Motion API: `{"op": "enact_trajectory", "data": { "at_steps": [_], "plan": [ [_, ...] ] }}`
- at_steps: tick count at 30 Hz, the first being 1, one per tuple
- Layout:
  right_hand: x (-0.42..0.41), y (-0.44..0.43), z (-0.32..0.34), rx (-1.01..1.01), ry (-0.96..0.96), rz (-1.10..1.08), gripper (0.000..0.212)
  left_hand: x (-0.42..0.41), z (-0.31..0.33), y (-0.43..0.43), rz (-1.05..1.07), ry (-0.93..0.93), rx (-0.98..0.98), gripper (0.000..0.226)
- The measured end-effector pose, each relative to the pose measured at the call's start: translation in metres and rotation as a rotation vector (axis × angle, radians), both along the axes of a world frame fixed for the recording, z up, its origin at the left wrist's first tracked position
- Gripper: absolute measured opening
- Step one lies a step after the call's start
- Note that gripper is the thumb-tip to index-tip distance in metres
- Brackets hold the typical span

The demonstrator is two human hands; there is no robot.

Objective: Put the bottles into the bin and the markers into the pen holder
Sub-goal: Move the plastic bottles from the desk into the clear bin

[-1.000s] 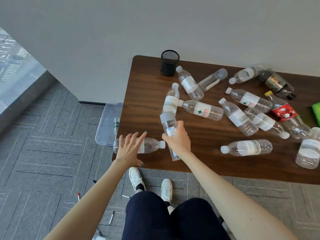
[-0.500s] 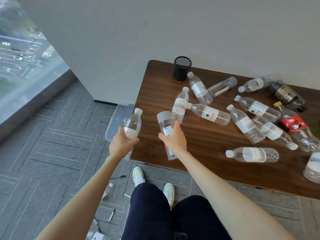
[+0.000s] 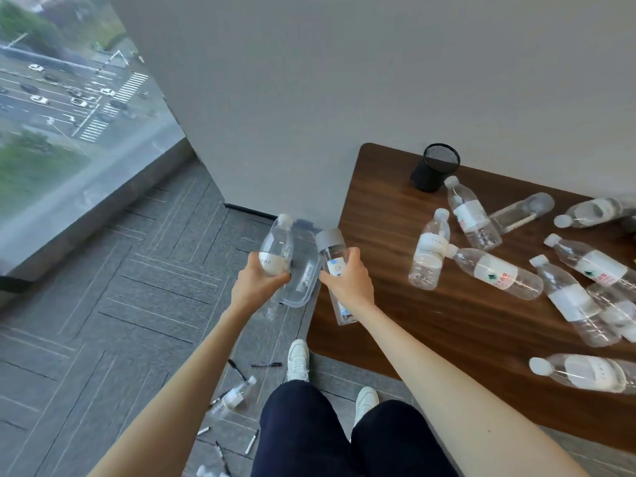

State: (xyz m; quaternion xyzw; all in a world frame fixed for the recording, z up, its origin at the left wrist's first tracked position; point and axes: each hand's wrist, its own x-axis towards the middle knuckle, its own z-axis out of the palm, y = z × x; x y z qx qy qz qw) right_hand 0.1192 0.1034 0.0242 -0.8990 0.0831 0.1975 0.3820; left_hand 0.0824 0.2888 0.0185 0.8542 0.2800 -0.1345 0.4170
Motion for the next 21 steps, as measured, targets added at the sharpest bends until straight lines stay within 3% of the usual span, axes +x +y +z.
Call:
{"op": "enact_trajectory", "data": {
  "at_steps": [6, 10, 16, 21],
  "plan": [
    [0.037, 0.042, -0.012, -0.008, 0.038, -0.062, 0.055, 0.049, -0.014, 0.045, -0.069, 0.036, -0.021, 0.068],
    [0.056, 0.051, -0.016, -0.055, 0.137, -0.086, 0.055, 0.086, -0.025, 0.063, -0.156, 0.114, -0.042, 0.098],
    [0.066, 0.056, -0.027, -0.032, 0.330, -0.169, 0.055, 0.092, -0.047, 0.076, -0.225, 0.160, -0.048, 0.080],
    [0.073, 0.070, -0.040, 0.058, 0.416, -0.211, 0.060, 0.081, -0.055, 0.087, -0.187, 0.146, -0.076, 0.051]
  ]
}}
